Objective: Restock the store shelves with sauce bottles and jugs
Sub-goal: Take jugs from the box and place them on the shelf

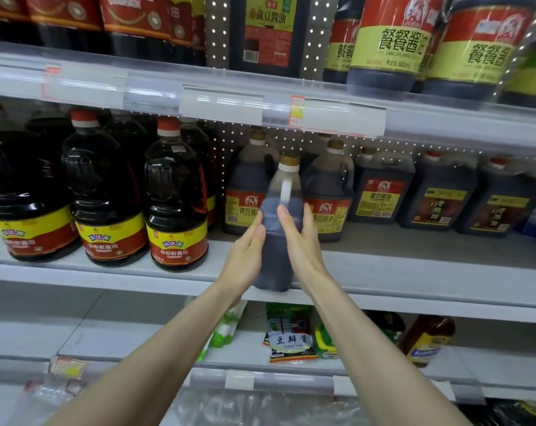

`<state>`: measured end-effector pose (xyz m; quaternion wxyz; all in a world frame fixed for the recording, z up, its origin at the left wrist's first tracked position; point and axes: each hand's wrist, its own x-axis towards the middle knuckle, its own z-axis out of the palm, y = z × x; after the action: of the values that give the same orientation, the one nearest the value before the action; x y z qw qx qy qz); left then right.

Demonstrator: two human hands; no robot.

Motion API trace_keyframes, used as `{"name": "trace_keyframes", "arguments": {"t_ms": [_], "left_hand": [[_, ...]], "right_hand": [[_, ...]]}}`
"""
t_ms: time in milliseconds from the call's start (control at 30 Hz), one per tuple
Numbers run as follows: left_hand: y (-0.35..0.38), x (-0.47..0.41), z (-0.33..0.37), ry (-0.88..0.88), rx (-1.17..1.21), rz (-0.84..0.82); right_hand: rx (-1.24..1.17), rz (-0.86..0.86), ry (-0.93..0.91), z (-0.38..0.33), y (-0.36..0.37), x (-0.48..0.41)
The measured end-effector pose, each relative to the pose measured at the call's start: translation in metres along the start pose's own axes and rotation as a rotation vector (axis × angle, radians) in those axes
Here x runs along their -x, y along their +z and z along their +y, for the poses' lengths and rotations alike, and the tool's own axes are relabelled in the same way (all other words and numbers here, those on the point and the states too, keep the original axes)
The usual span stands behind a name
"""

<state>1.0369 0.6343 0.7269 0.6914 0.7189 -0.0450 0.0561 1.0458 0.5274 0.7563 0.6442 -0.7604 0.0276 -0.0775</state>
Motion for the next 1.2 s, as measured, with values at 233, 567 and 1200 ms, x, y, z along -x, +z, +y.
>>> {"name": "trace_keyframes", "arguments": {"t_ms": [233,567,1200], "left_hand": [[0.001,0.010,-0.003,0.056,-0.065,0.000],[-0.019,-0.053,-0.007,0.041,-0.257,-0.017],[-0.018,-0.056,-0.007,0.009,-0.160,0.104]], "right_hand": [[0.013,0.006,-0.017,0.001,-0.007,-0.017],[0.043,-0.074,-0.093,0.009,-0.018,-0.034],[0.036,-0.045,-0.028,0.038,-0.005,-0.017]]}}
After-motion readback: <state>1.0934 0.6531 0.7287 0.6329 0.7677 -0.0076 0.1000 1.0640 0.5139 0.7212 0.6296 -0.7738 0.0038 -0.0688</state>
